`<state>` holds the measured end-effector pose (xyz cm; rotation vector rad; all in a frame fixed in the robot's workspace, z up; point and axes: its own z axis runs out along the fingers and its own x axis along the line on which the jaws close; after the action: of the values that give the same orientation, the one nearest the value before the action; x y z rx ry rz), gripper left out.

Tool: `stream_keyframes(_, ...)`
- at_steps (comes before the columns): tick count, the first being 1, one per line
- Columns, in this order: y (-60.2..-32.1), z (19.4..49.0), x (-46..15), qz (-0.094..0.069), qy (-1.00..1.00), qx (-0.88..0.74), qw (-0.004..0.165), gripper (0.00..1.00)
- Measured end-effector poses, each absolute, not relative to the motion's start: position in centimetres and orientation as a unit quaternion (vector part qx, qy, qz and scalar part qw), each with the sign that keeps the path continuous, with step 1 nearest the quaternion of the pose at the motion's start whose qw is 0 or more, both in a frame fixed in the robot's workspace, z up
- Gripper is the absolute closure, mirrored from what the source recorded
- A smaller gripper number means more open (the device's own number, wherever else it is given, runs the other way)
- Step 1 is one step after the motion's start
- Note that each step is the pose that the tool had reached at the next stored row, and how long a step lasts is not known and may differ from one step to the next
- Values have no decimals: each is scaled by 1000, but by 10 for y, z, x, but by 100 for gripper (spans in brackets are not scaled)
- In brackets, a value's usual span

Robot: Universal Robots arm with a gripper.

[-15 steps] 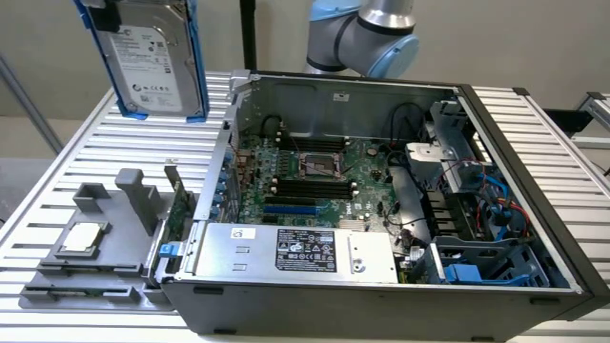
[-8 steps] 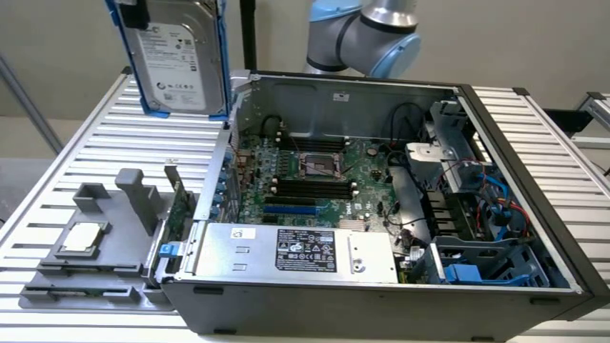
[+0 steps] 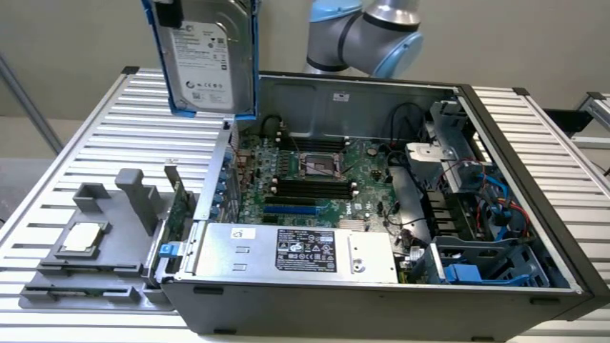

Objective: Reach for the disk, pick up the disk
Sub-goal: 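Pick up the disk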

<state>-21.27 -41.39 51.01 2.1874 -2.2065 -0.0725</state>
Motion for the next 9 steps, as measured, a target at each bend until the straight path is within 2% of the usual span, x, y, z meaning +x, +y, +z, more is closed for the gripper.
stream_keyframes(9,-417,512,-172,-24,-710,704,17,67)
